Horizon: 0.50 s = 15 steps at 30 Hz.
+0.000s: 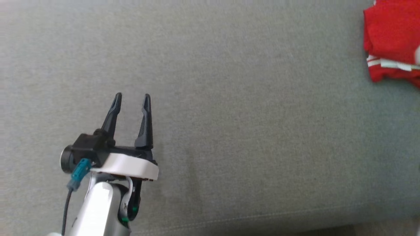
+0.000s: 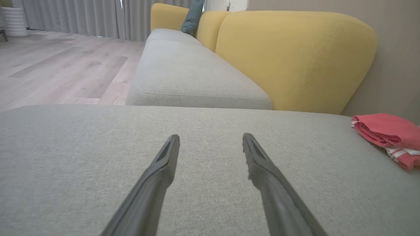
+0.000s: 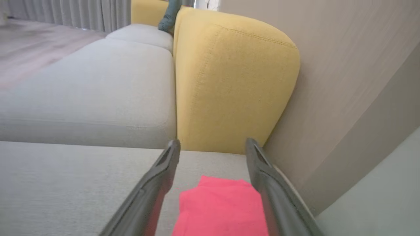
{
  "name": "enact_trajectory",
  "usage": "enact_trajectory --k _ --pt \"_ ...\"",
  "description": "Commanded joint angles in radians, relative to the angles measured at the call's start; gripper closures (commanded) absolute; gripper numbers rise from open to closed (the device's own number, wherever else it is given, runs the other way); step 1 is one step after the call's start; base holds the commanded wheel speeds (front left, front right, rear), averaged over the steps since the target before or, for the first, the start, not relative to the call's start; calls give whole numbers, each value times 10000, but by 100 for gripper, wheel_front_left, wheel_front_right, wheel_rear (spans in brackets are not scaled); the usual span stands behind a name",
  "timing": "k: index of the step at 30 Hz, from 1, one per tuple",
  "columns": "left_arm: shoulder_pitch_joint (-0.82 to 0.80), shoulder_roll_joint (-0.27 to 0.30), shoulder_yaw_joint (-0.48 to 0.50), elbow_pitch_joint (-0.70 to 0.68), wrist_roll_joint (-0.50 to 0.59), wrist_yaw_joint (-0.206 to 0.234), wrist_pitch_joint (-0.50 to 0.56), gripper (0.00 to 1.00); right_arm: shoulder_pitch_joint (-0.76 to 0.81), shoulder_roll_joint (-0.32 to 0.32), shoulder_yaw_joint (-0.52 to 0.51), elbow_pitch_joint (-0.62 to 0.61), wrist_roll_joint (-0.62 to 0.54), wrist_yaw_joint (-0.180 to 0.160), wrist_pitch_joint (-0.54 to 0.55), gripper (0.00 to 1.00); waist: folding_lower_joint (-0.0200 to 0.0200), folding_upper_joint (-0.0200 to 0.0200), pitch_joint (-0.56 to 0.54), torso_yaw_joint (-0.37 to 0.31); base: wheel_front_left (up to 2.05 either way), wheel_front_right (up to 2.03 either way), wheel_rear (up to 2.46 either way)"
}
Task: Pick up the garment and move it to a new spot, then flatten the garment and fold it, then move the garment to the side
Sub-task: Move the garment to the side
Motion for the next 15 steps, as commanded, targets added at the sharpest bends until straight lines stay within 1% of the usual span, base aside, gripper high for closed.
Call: enact_trajectory --k 1,7,8,12,15 --pt "-150 -6 387 -227 -137 167 -120 0 224 265 167 -525 135 65 -468 0 0 0 -482 300 0 0 0" --pt "113 -6 535 149 -298 458 -120 0 1391 1565 224 -857 328 65 -1619 0 0 0 -1329 686 0 0 0" --pt "113 -6 535 149 -298 458 -120 0 1391 1565 224 -857 328 65 -1619 0 0 0 -1329 686 0 0 0" --pt "303 -7 647 393 -433 598 -120 0 2258 2378 424 -1068 241 65 -2344 0 0 0 -1803 907 0 0 0" --pt "441 -7 674 587 -408 652 -120 0 2850 2738 575 -1145 186 65 -2856 0 0 0 -2090 1041 0 0 0"
